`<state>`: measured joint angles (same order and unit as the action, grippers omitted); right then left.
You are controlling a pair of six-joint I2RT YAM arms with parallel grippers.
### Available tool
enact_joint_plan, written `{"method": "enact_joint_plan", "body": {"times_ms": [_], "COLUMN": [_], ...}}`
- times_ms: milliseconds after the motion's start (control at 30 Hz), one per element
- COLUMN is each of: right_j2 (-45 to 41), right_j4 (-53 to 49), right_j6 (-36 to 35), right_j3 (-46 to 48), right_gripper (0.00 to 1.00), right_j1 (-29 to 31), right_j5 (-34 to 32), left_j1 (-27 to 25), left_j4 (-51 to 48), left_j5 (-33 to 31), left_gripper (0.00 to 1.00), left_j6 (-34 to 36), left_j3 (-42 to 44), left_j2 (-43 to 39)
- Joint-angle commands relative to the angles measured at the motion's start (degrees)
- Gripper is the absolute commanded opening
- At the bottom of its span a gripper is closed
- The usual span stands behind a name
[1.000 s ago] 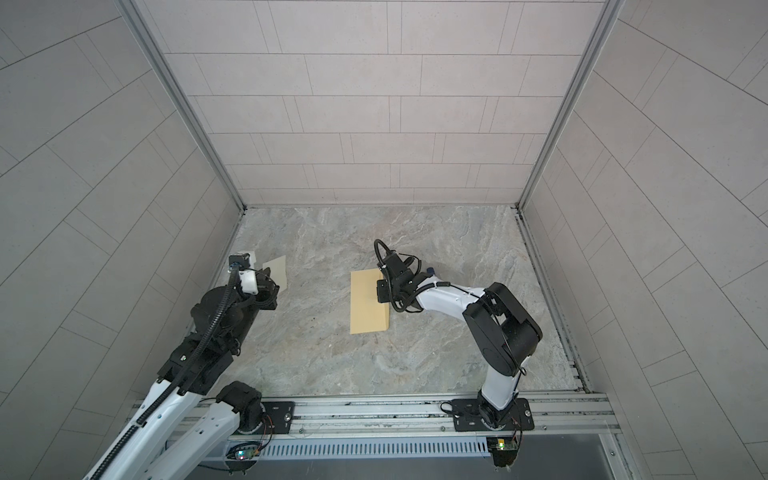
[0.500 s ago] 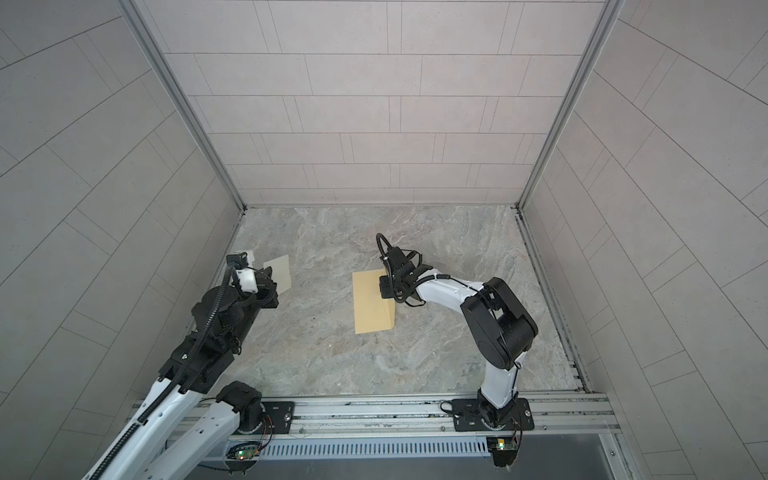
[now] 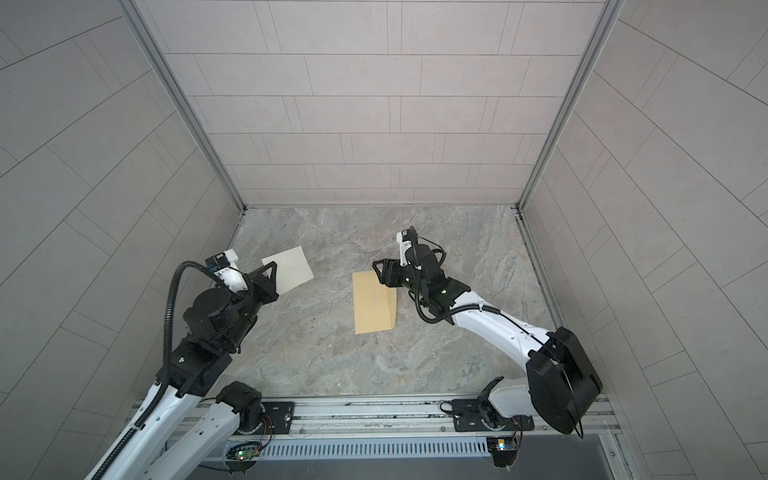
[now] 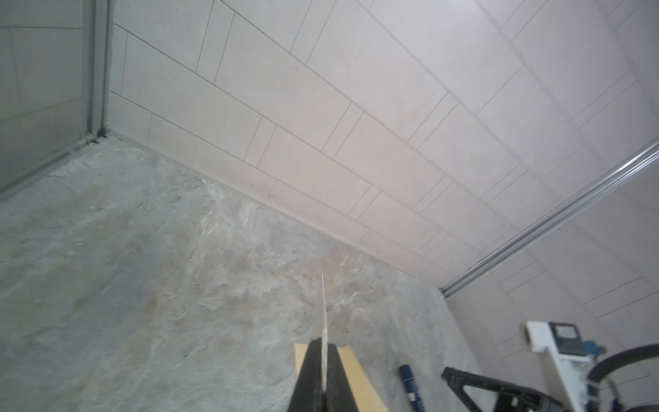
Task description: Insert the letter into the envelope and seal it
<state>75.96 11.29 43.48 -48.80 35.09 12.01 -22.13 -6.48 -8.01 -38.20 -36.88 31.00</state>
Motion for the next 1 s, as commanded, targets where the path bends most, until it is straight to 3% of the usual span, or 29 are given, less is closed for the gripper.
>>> {"method": "enact_joint_plan", "body": {"times_ms": [0, 167, 300, 633, 967], "right_j2": [-0.5, 1.2, 3.2, 10.0, 15.9], "right_j4": [18.7, 33.0, 42.0, 48.6, 54.2], "right_j6": [15.1, 25.5, 29.8, 35.9, 39.5], "right_j3": [4.1, 6.9, 8.2, 5.1, 0.9], "right_gripper": [0.66, 0.69, 0.73, 0.74, 0.72], "right_j1": [1.3, 5.0, 7.9, 12.7, 15.4], "right_j5": [2.5, 1.3, -2.2, -4.2, -4.9], "left_j1": [0.3, 0.3, 0.3, 0.3, 0.3], "left_j4": [7.4, 13.2, 16.3, 21.3, 22.7], "left_j5": [3.0, 4.9, 6.7, 8.0, 9.3], "left_gripper": [0.00, 0.00, 0.00, 0.00, 0.00], "left_j6": [-12.0, -20.1, -24.4, -29.3, -29.5], "left_j3": [1.5, 3.7, 4.9, 7.6, 8.6], "left_j2": [-1.0, -1.1, -0.1, 0.5, 0.5]}}
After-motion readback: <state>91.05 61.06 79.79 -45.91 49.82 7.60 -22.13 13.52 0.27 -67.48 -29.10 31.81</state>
